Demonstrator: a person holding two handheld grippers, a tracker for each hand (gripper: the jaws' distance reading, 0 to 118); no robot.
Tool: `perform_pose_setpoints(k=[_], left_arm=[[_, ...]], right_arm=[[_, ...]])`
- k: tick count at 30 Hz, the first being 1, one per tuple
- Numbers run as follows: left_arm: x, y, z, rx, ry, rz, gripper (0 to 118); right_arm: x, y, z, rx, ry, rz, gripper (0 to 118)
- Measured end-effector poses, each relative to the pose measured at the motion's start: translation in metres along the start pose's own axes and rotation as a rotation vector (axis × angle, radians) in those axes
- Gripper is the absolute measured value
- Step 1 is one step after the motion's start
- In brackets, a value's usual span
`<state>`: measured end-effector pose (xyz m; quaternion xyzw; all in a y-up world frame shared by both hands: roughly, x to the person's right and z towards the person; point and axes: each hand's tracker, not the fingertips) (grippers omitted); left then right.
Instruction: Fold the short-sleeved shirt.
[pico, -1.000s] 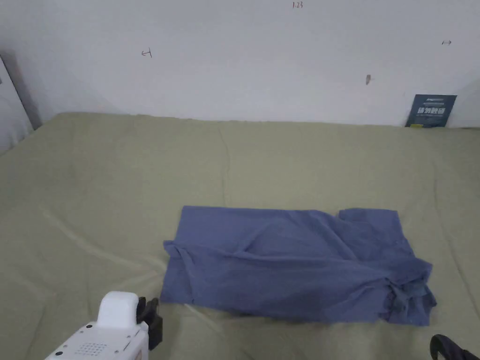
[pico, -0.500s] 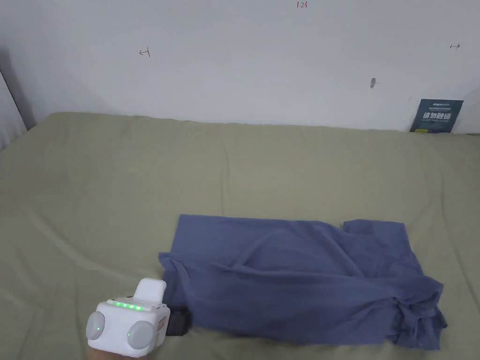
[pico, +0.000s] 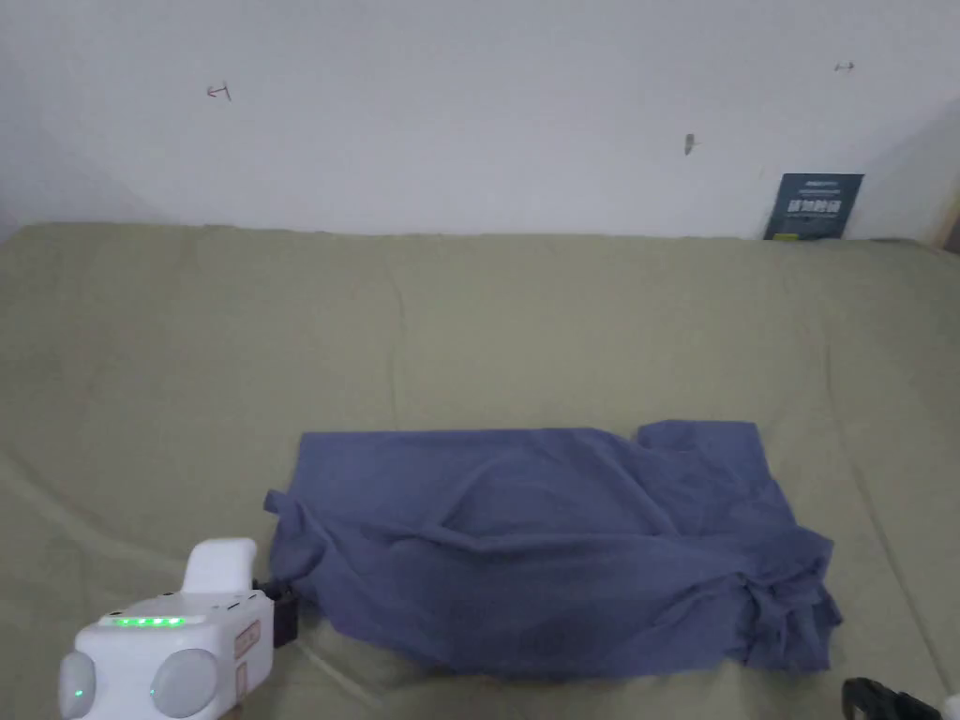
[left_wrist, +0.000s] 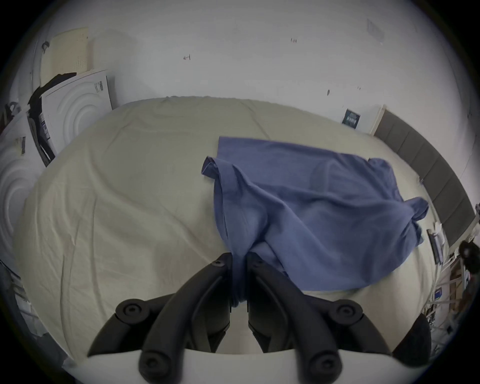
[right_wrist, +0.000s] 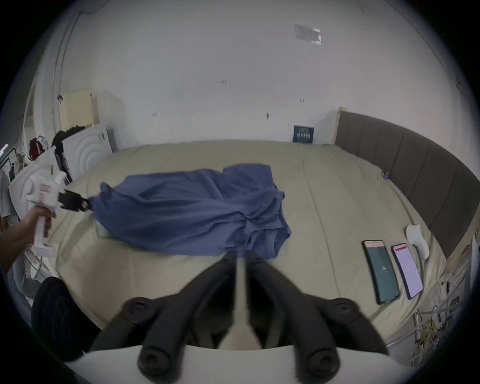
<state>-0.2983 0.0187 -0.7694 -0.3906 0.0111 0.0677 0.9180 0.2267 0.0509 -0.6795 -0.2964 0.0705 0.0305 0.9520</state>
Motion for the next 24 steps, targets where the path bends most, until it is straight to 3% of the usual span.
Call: perform_pose_setpoints(k=[2, 3, 4, 5, 11, 12, 13, 14, 16, 17, 20, 24], left_arm=[[0.006, 0.006, 0.007, 0.011, -0.007, -0.010, 11], [0.007, 0.009, 0.008, 0.016, -0.021, -0.002, 11], [0.007, 0.010, 0.009, 0.020, -0.031, 0.005, 11], [0.008, 0.011, 0.008, 0.020, -0.030, 0.010, 11], [0.012, 0.010, 0.003, 0.008, -0.025, 0.002, 11], [0.011, 0.009, 0.002, 0.004, -0.021, 0.002, 11], [0.011, 0.007, 0.001, 0.000, -0.016, 0.002, 11], [0.010, 0.007, -0.001, -0.006, -0.014, 0.005, 11], [0.008, 0.003, -0.002, -0.016, -0.012, 0.015, 11], [0.008, 0.001, -0.003, -0.023, -0.013, 0.017, 11], [0.005, -0.007, -0.013, -0.086, 0.000, 0.029, 11], [0.002, -0.012, -0.003, -0.080, -0.016, 0.062, 10]], right_arm=[[0.014, 0.004, -0.036, -0.119, 0.071, -0.050, 101], [0.020, 0.004, -0.058, -0.206, 0.092, -0.087, 118], [0.024, 0.004, -0.074, -0.271, 0.101, -0.109, 116], [0.024, 0.007, -0.088, -0.205, 0.074, -0.099, 116], [0.045, 0.014, -0.153, -0.299, -0.002, -0.123, 116], [0.044, 0.014, -0.161, -0.321, -0.012, -0.111, 115], [0.042, 0.014, -0.166, -0.342, -0.021, -0.093, 101], [0.041, 0.014, -0.169, -0.355, -0.016, -0.085, 73], [0.047, 0.012, -0.165, -0.340, -0.013, -0.102, 53], [0.046, 0.012, -0.163, -0.334, -0.023, -0.118, 46], [0.055, 0.013, -0.154, -0.360, 0.037, -0.250, 9], [0.055, 0.025, -0.132, -0.328, 0.070, -0.263, 6]])
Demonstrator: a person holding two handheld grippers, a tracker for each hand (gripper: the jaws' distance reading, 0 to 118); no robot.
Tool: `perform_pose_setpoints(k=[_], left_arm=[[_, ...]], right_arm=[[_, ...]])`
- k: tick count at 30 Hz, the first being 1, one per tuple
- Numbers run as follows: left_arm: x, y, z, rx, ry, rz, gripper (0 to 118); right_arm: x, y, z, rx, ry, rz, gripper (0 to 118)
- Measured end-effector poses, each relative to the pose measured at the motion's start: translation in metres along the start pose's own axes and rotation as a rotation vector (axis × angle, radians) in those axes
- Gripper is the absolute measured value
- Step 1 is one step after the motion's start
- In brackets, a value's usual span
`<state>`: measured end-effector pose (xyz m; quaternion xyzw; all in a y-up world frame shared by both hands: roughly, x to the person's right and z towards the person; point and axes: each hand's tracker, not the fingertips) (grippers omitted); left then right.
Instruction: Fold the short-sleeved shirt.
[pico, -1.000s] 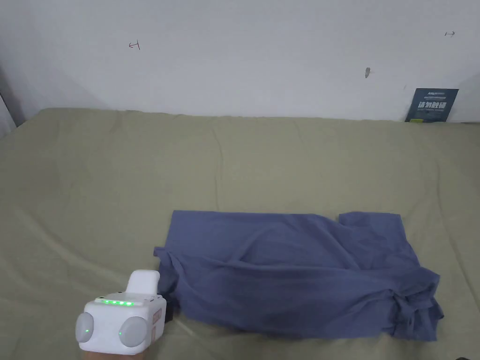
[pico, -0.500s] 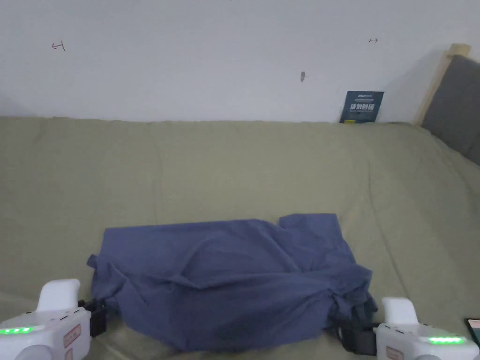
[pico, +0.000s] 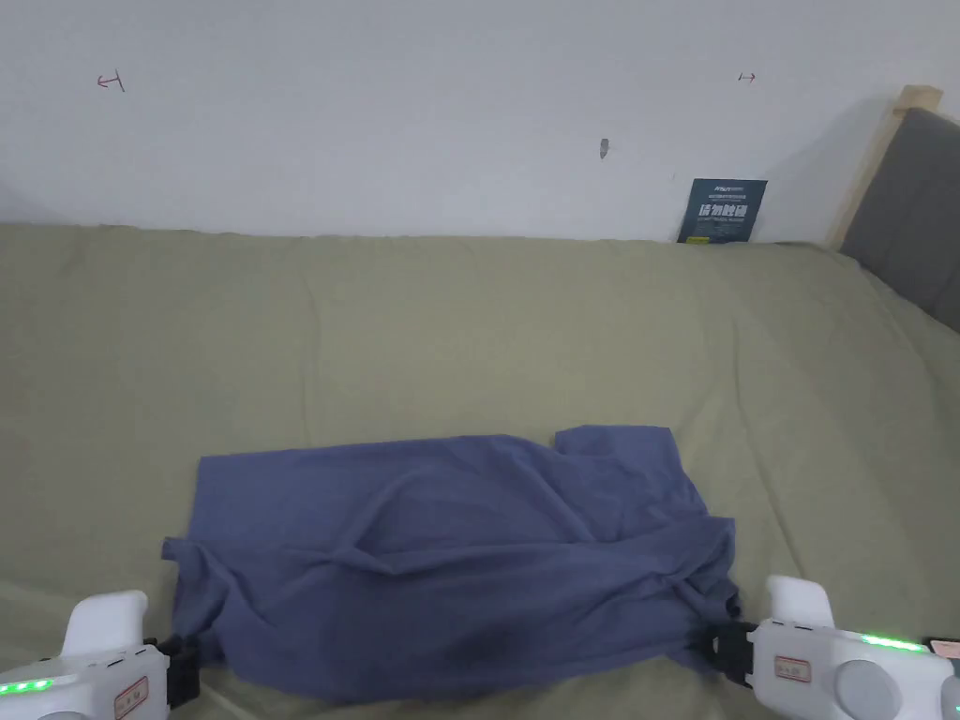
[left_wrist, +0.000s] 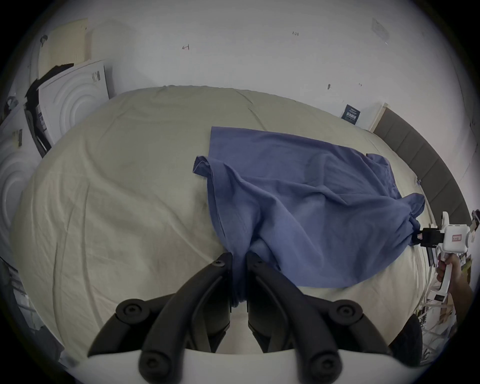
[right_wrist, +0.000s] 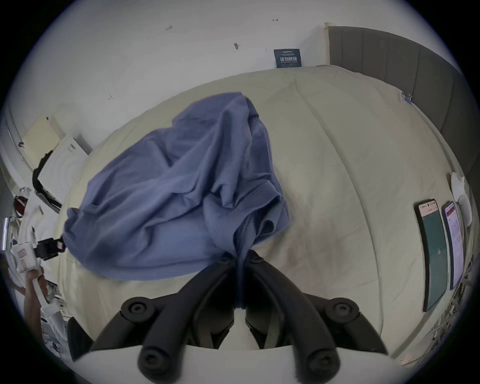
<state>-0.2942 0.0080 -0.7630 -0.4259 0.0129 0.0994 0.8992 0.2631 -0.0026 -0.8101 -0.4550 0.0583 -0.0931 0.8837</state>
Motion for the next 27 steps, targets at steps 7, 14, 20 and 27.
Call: perform_pose_setpoints(k=[7, 14, 20, 27], left_arm=[[-0.003, 0.011, 0.066, 0.093, -0.051, 0.032, 10], [-0.009, 0.001, 0.127, 0.141, -0.062, 0.034, 10], [-0.030, -0.048, 0.128, 0.054, -0.018, 0.032, 10], [-0.043, -0.093, 0.100, -0.036, 0.011, 0.052, 10]], right_arm=[[0.000, 0.020, 0.065, 0.017, 0.110, 0.052, 6], [-0.002, 0.006, 0.133, 0.097, 0.138, 0.099, 6], [0.004, -0.046, 0.144, 0.071, 0.117, 0.125, 6], [0.014, -0.103, 0.113, -0.015, 0.084, 0.086, 6]])
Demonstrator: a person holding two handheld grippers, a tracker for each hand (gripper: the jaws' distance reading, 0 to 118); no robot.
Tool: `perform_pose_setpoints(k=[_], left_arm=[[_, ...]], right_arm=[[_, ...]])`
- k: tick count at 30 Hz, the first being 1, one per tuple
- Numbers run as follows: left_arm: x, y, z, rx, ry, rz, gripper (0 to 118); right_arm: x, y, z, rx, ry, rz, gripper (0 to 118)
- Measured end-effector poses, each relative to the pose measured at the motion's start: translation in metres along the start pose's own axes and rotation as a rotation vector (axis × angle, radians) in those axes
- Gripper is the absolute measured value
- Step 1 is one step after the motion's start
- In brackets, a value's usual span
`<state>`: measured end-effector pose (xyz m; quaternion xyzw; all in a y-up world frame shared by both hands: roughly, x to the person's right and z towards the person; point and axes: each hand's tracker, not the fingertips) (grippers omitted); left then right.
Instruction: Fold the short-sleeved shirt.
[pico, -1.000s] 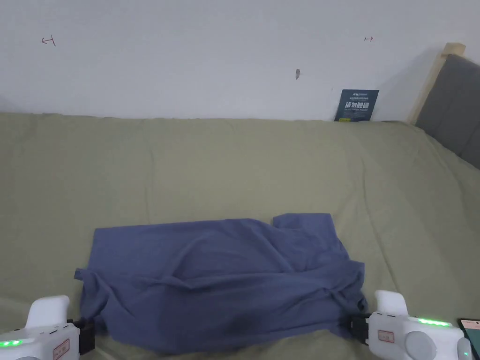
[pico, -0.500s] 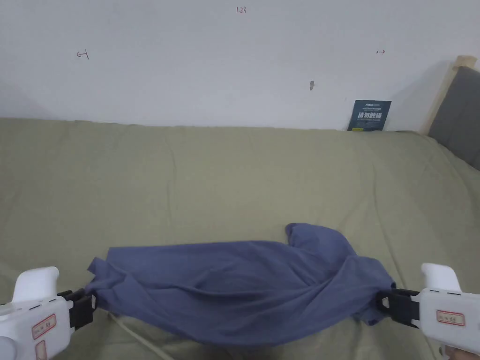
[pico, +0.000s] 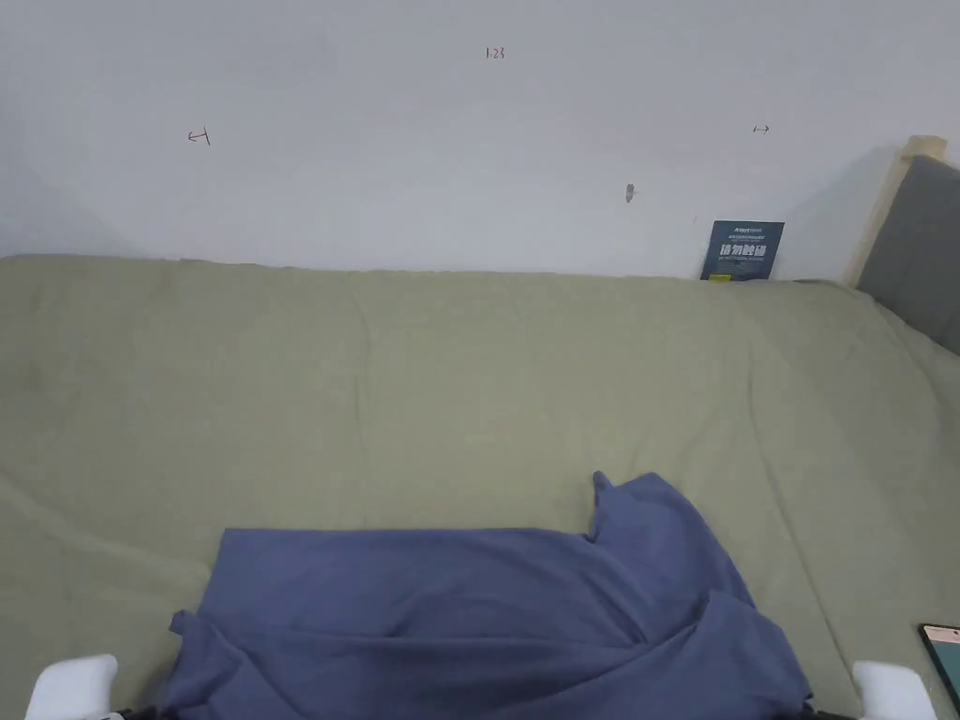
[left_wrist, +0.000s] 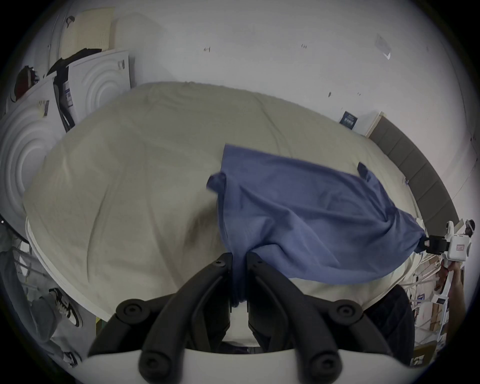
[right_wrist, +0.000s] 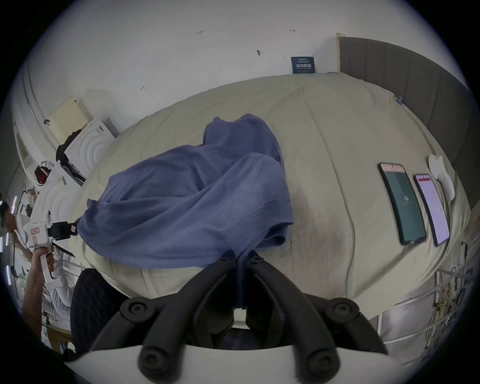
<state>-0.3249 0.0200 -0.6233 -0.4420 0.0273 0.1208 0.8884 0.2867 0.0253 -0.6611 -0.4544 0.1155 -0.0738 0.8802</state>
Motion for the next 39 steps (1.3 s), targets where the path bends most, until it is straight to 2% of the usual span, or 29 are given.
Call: perform_pose_setpoints(k=[1, 2, 3, 4, 5, 9, 12, 13, 14, 15, 16, 17, 18, 19, 21, 23, 28, 29, 30, 31, 32, 33, 34, 39], left_arm=[[0.000, -0.003, -0.002, -0.007, -0.005, 0.001, 19], [-0.001, -0.005, -0.003, -0.031, -0.003, 0.007, 45], [-0.001, -0.005, -0.001, -0.038, 0.020, 0.006, 83], [0.000, -0.008, 0.005, -0.032, 0.028, -0.003, 114], [0.002, -0.011, 0.019, 0.032, 0.028, -0.034, 118], [0.016, -0.024, 0.073, 0.232, 0.082, -0.125, 118], [0.028, -0.029, 0.099, 0.391, 0.045, -0.193, 118], [0.032, -0.030, 0.102, 0.394, 0.054, -0.217, 118], [0.036, -0.029, 0.104, 0.393, 0.081, -0.224, 117], [0.038, -0.027, 0.104, 0.384, 0.081, -0.219, 111], [0.037, -0.023, 0.104, 0.385, 0.079, -0.216, 74], [0.037, -0.019, 0.103, 0.389, 0.065, -0.202, 26], [0.039, -0.012, 0.097, 0.388, 0.041, -0.170, 5], [0.039, -0.007, 0.089, 0.367, 0.054, -0.171, 6], [0.040, 0.006, 0.075, 0.345, 0.044, -0.198, 6], [0.040, 0.023, 0.054, 0.285, 0.030, -0.205, 6], [0.032, 0.092, -0.018, 0.215, 0.051, -0.218, 7], [0.030, 0.107, -0.036, 0.200, 0.051, -0.232, 18], [0.027, 0.125, -0.057, 0.158, 0.050, -0.254, 50], [0.024, 0.138, -0.076, 0.106, 0.057, -0.265, 113], [0.021, 0.150, -0.096, 0.025, 0.084, -0.273, 118], [0.019, 0.166, -0.112, 0.080, 0.078, -0.321, 117], [0.016, 0.176, -0.126, 0.047, 0.119, -0.282, 117], [0.013, 0.200, -0.182, -0.018, 0.111, -0.236, 117]], right_arm=[[0.002, -0.003, -0.002, 0.001, -0.002, -0.008, 9], [0.005, -0.007, -0.004, -0.003, -0.018, -0.045, 26], [0.007, -0.010, -0.004, 0.005, -0.034, -0.096, 60], [0.006, -0.011, -0.002, 0.015, -0.021, -0.108, 106], [0.003, -0.014, 0.006, 0.036, -0.017, -0.091, 118], [-0.031, -0.016, 0.055, 0.247, -0.081, 0.076, 118], [-0.058, -0.020, 0.078, 0.414, -0.130, 0.190, 118], [-0.064, -0.020, 0.082, 0.437, -0.142, 0.219, 117], [-0.071, -0.018, 0.085, 0.449, -0.134, 0.234, 107], [-0.078, -0.016, 0.089, 0.468, -0.125, 0.240, 83], [-0.082, -0.014, 0.088, 0.474, -0.121, 0.239, 32], [-0.088, -0.010, 0.088, 0.473, -0.124, 0.240, 1], [-0.093, -0.006, 0.086, 0.481, -0.155, 0.248, 1], [-0.095, -0.004, 0.086, 0.504, -0.158, 0.246, 1], [-0.094, 0.005, 0.083, 0.483, -0.062, 0.235, 1], [-0.099, 0.010, 0.076, 0.484, -0.087, 0.241, 1], [-0.102, 0.021, 0.055, 0.441, -0.063, 0.249, 1], [-0.102, 0.023, 0.049, 0.426, -0.060, 0.245, 1], [-0.102, 0.024, 0.044, 0.407, -0.057, 0.241, 1], [-0.101, 0.025, 0.040, 0.393, -0.052, 0.236, 1], [-0.100, 0.025, 0.038, 0.380, -0.045, 0.231, 1], [-0.098, 0.026, 0.033, 0.367, -0.044, 0.234, 1], [-0.098, 0.026, 0.030, 0.356, -0.051, 0.239, 1], [-0.088, 0.031, 0.015, 0.295, -0.072, 0.233, 1]])
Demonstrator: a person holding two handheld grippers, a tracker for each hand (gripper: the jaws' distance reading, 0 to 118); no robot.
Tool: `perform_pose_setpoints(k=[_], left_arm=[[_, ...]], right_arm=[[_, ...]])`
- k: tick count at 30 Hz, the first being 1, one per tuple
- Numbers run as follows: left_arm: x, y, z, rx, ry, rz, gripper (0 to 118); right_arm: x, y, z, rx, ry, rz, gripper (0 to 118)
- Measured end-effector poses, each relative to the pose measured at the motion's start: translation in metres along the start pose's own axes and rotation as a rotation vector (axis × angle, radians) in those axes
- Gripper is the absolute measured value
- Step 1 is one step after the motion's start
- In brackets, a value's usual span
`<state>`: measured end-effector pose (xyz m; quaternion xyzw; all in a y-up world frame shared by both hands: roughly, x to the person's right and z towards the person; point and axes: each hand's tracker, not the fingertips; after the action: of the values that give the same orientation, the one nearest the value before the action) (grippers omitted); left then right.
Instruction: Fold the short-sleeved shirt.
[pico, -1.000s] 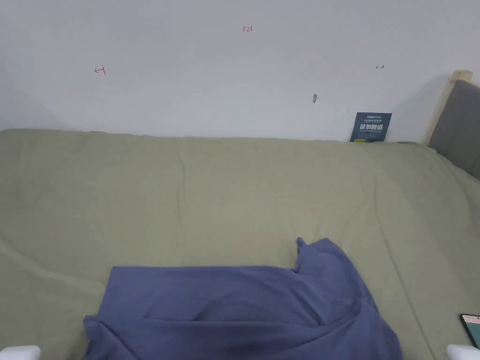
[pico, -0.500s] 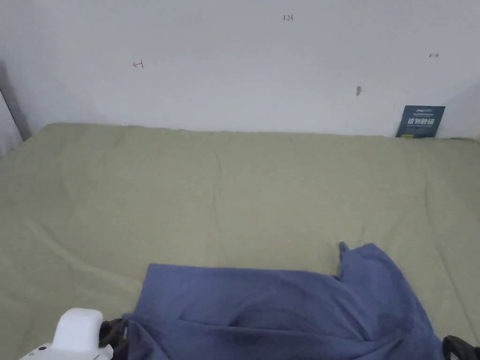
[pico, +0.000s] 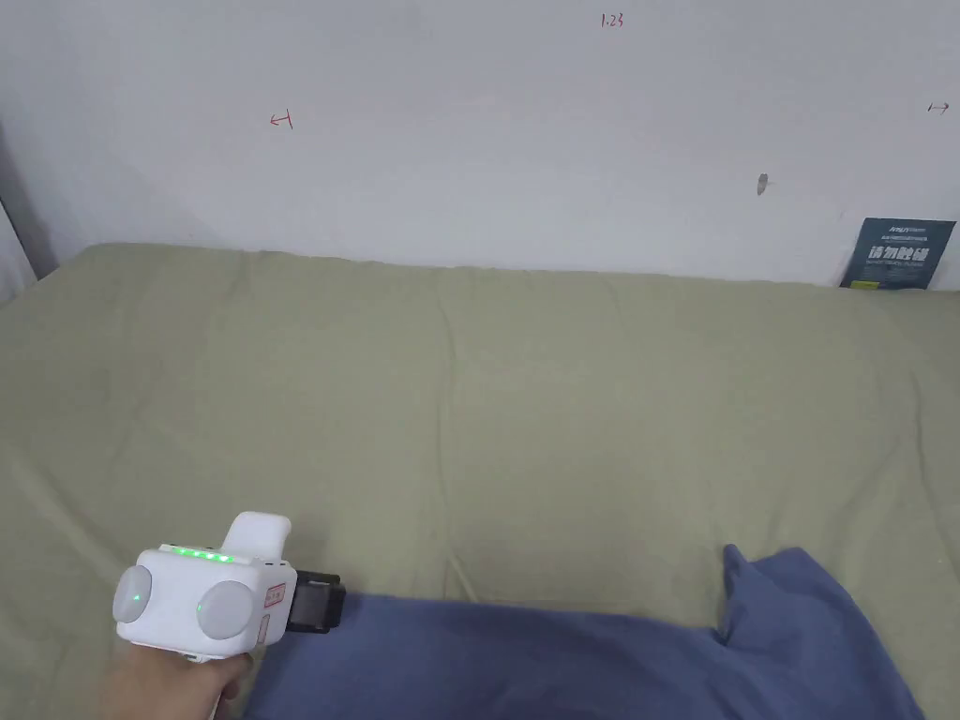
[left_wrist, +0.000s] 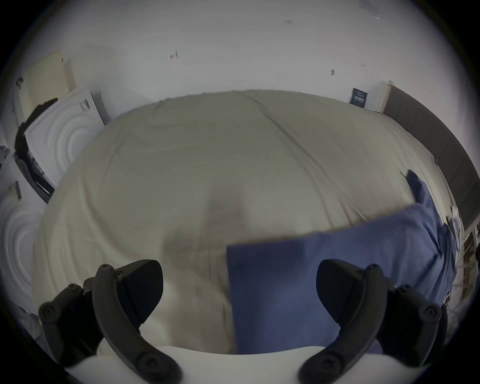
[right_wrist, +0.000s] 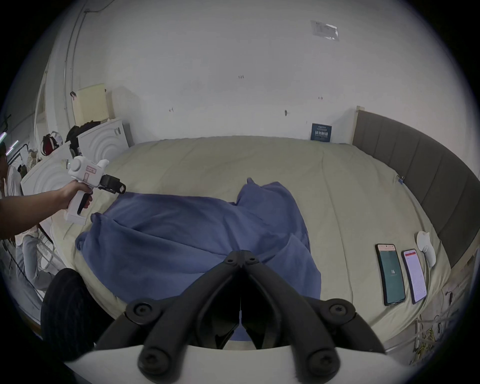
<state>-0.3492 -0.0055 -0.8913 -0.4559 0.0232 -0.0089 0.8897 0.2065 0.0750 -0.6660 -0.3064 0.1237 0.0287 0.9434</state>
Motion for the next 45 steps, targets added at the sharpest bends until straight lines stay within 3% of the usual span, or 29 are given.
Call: perform_pose_setpoints(k=[2, 5, 6, 8, 10, 14, 19, 22, 24, 25, 27, 28, 30, 33, 36, 38, 39, 41, 42, 45], left_arm=[[0.003, -0.002, -0.019, -0.045, 0.035, -0.022, 115], [0.012, -0.011, -0.030, -0.088, 0.004, -0.057, 100], [0.015, -0.012, -0.023, -0.046, 0.041, -0.041, 88], [0.020, -0.016, -0.009, -0.048, -0.055, 0.001, 53], [0.028, -0.022, 0.003, -0.008, -0.039, -0.050, 10], [0.036, -0.038, 0.022, -0.029, -0.166, -0.008, 10], [0.040, -0.041, 0.055, 0.079, -0.171, -0.034, 10], [0.040, -0.038, 0.066, 0.104, -0.180, -0.023, 10], [0.038, -0.033, 0.070, 0.111, -0.198, -0.006, 10], [0.037, -0.031, 0.071, 0.108, -0.211, 0.002, 10], [0.039, -0.030, 0.071, 0.110, -0.205, -0.004, 10], [0.037, -0.029, 0.068, 0.111, -0.198, -0.008, 10], [0.035, -0.027, 0.067, 0.110, -0.199, 0.001, 10], [0.035, -0.025, 0.068, 0.106, -0.198, 0.022, 10], [0.032, -0.024, 0.065, 0.100, -0.199, 0.029, 10], [0.032, -0.024, 0.064, 0.097, -0.194, 0.030, 10], [0.032, -0.024, 0.063, 0.096, -0.196, 0.030, 10], [0.032, -0.024, 0.063, 0.096, -0.200, 0.034, 10], [0.033, -0.024, 0.063, 0.095, -0.203, 0.033, 10], [0.037, -0.023, 0.063, 0.093, -0.203, 0.029, 10]], right_arm=[[0.005, -0.001, -0.005, -0.011, -0.004, -0.004, 1], [0.007, 0.000, -0.010, -0.028, -0.007, -0.006, 1], [0.007, 0.000, -0.011, -0.030, -0.008, -0.004, 1], [0.007, 0.000, -0.010, -0.028, -0.002, -0.003, 1], [0.005, 0.001, -0.012, -0.025, 0.011, -0.005, 1], [0.003, 0.003, -0.017, -0.029, 0.022, -0.007, 1], [0.021, 0.022, -0.044, -0.082, 0.059, 0.010, 1], [0.041, 0.038, -0.083, -0.119, -0.005, 0.064, 1], [0.059, 0.053, -0.114, -0.139, -0.006, 0.032, 2], [0.072, 0.058, -0.134, -0.139, 0.005, -0.015, 20], [0.089, 0.070, -0.174, -0.197, -0.012, -0.094, 102], [0.097, 0.074, -0.196, -0.259, -0.021, -0.113, 118], [0.111, 0.078, -0.230, -0.249, -0.061, -0.099, 118], [0.114, 0.079, -0.263, -0.305, -0.195, 0.017, 118], [0.113, 0.073, -0.288, -0.426, -0.205, 0.039, 115], [0.104, 0.067, -0.284, -0.505, -0.151, 0.017, 89], [0.105, 0.067, -0.279, -0.451, -0.105, -0.030, 81], [0.097, 0.069, -0.260, -0.404, -0.103, -0.021, 26], [0.097, 0.069, -0.257, -0.390, -0.047, -0.020, 3], [0.090, 0.073, -0.251, -0.402, -0.028, 0.006, 3]])
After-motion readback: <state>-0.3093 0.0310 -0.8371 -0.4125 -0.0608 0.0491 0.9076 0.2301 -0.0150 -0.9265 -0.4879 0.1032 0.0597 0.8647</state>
